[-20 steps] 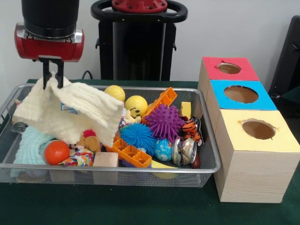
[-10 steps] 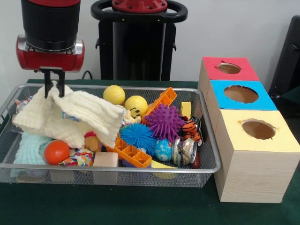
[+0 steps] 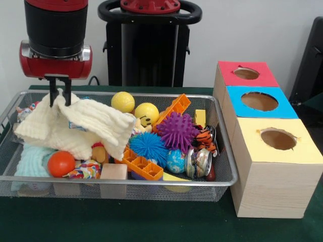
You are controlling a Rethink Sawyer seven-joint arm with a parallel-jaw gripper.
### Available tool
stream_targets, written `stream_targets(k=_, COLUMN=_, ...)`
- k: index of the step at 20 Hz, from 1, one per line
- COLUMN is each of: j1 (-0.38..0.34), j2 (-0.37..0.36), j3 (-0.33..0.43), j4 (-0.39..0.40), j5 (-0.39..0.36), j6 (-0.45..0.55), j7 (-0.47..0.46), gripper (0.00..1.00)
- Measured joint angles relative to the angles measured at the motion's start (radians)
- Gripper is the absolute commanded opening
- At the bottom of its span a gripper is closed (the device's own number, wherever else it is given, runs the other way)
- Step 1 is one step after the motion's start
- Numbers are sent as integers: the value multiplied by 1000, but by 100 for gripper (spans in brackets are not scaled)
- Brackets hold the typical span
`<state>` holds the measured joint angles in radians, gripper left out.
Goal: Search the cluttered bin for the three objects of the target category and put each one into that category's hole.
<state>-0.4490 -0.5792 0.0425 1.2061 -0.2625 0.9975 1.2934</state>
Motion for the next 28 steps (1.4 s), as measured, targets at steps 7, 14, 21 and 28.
stream_targets(k=7, j1=12, j2=-13, j3=1, j4=6, j5=0, j6=0, j7=0, gripper=0)
stream_targets(k=14, j1=23, j2=-24, j3=1, j4=6, j5=0, j6=0, j7=0, gripper=0)
stream_targets(k=21, j1=27, j2=-28, j3=1, j4=8, j5=0, j6=0, j7=0, gripper=0)
stream_targets(k=28, j1=27, j2=-28, j3=1, j4=16, j5=0, j6=0, j7=0, gripper=0)
